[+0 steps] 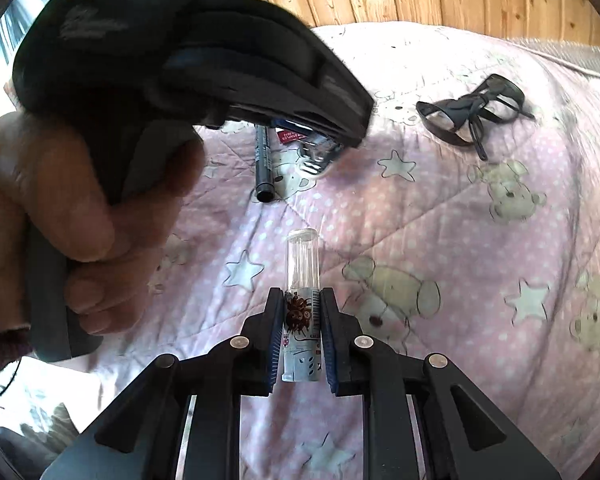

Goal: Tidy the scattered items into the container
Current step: 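Grasp the pink stapler with left tool while right tool grasps the clear tube, then carry the stapler in left tool while right tool carries the tube over the box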

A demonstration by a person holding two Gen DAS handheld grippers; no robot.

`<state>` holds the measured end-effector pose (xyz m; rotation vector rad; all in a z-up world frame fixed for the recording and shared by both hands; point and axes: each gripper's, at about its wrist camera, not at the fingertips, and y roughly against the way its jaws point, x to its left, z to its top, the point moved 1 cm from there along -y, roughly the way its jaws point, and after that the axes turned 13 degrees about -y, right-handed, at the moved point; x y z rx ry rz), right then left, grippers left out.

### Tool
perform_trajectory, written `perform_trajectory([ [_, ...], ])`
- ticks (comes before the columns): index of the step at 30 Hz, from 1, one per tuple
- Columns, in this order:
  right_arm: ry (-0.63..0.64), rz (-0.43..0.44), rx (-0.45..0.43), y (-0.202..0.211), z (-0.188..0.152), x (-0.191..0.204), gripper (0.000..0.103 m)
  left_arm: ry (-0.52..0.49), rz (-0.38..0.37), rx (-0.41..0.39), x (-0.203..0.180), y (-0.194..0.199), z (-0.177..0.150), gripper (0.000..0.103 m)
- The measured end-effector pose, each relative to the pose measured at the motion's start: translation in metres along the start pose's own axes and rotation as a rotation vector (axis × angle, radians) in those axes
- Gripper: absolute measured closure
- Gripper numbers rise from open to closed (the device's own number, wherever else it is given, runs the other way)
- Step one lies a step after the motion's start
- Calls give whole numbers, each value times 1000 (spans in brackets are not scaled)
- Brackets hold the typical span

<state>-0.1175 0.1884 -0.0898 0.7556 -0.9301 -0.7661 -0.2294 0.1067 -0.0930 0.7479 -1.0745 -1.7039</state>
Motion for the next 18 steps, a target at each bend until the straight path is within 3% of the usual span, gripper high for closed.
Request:
perform_trajectory([
  [18,14,-37,-58,50,-31,24,84,82,-37,-104,-15,80,-65,77],
])
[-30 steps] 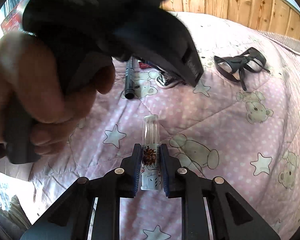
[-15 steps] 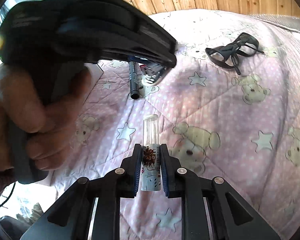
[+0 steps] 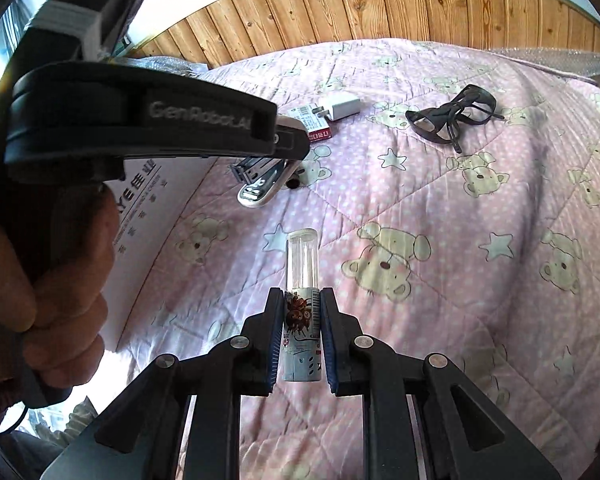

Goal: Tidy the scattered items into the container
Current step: 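Carry the stapler in left tool while right tool carries the tube over the box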

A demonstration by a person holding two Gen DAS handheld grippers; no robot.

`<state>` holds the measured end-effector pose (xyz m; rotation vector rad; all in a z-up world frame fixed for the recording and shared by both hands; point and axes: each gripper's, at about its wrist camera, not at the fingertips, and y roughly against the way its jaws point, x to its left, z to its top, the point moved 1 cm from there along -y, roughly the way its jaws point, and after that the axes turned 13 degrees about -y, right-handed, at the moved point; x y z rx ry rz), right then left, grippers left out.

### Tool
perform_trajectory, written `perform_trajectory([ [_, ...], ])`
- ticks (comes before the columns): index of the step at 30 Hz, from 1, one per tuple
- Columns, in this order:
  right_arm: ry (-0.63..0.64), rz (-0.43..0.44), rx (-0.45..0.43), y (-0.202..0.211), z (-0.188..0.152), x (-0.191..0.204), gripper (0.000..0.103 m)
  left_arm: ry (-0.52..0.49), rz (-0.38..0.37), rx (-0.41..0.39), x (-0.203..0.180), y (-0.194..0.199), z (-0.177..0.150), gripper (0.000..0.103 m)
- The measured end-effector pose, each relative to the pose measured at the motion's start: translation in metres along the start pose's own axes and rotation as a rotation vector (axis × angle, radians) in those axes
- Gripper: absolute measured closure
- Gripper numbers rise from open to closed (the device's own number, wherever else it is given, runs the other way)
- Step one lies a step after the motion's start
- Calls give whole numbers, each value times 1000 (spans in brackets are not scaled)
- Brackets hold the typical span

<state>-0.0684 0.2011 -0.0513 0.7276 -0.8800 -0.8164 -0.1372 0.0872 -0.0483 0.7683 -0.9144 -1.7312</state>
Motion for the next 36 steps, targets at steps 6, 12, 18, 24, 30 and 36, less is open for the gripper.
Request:
perform_trajectory([
  [6,16,-20,-28,1,5,6,84,15,-15,-41,-3,25,-13,77],
  [12,35,-37,-57,18,-2,18,84,32,-39,-85,-2,48,-23,77],
  [18,71,-51,-86,32,-5,32,84,47,-59,-128,-1,71,-33,77],
  [24,112,-58,-111,46,-5,49,84,71,-71,-172,7,96,-45,77],
  [30,163,-60,-129,54,-6,69,84,101,-78,-207,18,116,-58,77],
  [36,216,-53,-139,57,-5,94,84,152,-84,-244,35,136,-74,77],
])
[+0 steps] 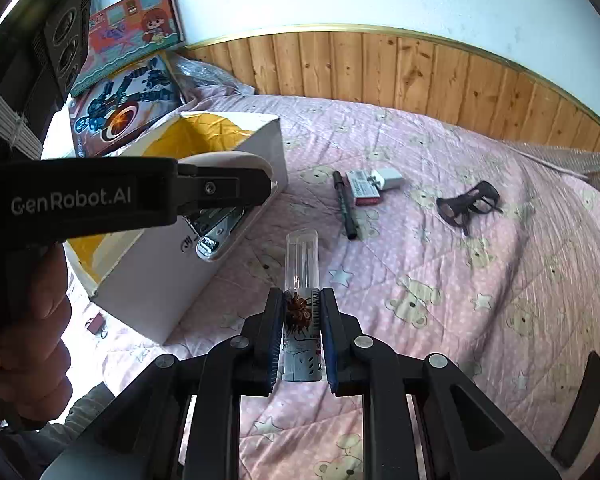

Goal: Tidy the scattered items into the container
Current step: 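Carry the stapler in left tool while right tool carries the tube over the box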

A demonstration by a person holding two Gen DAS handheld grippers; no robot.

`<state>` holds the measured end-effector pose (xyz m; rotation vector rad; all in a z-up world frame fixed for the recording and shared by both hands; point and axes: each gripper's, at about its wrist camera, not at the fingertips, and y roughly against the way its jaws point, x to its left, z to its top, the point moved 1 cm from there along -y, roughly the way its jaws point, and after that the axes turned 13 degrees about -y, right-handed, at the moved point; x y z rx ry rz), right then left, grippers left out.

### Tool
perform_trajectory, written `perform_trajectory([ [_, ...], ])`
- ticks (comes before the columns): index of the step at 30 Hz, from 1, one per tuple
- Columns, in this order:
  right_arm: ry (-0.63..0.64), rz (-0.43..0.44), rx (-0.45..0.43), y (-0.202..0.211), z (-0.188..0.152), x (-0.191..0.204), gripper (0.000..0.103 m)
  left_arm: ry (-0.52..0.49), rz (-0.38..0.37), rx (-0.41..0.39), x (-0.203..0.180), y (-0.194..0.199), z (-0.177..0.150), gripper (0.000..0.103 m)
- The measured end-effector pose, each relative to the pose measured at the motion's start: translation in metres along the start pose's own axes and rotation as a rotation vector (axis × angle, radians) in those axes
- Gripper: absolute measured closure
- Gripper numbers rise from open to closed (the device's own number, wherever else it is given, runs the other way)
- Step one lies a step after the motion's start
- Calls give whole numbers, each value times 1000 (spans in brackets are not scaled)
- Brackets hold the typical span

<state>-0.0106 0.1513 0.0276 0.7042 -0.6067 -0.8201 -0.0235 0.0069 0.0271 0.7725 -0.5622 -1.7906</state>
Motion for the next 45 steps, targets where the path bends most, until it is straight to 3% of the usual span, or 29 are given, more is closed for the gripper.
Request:
perform_trajectory([
  [16,134,49,-22,3,27,64,84,109,24,-99,55,57,-11,77],
  [27,221,96,-14,-8,45,113,84,206,83,-137,111,87,-25,77],
  [36,277,127,16,-27,54,147,84,284,137,-126,157,95,-40,77],
  [45,318,157,67,-51,63,173,84,300,193,-74,183,88,-49,77],
])
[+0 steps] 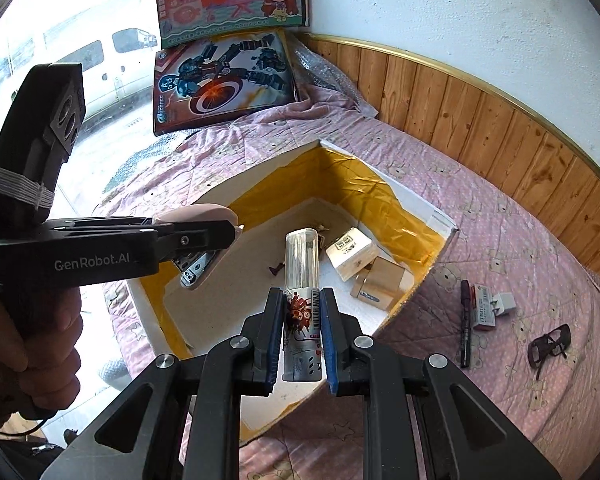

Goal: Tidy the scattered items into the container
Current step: 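Carry the stapler in left tool while right tool carries the tube over the box, then open left tool to drop the stapler while right tool drops the tube into the box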

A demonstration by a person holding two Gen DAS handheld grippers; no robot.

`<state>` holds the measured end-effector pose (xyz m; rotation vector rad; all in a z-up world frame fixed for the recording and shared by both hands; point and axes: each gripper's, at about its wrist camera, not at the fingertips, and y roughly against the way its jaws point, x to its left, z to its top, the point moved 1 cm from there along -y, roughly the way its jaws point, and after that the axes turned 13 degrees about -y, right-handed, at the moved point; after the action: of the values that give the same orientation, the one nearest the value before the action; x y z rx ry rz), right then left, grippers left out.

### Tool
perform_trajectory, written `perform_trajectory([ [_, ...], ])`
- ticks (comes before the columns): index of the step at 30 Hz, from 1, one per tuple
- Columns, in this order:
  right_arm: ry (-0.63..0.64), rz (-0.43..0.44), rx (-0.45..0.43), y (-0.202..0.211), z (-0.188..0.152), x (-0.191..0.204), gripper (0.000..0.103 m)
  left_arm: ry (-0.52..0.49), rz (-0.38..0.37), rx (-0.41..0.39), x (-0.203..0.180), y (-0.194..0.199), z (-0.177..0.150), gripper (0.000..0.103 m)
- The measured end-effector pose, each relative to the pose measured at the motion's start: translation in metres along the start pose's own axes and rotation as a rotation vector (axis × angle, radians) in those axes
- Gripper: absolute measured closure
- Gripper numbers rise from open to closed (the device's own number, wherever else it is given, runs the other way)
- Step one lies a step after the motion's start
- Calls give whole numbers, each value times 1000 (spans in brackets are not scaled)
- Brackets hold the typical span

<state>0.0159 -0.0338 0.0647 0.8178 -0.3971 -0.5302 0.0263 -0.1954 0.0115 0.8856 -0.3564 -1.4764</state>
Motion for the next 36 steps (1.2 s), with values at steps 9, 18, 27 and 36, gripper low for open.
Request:
perform_trajectory([
  [9,7,66,106,-35,13,9,84,-62,81,93,17,-15,1,77],
  [18,24,86,254,-75,20,12,84,-175,143,181,23,-36,3,77],
  [27,75,69,372,-109,17,15,84,-235,165,262,26,-58,-3,77],
  [36,116,60,438,-126,15,18,84,-247,167,306,28,-70,-4,77],
])
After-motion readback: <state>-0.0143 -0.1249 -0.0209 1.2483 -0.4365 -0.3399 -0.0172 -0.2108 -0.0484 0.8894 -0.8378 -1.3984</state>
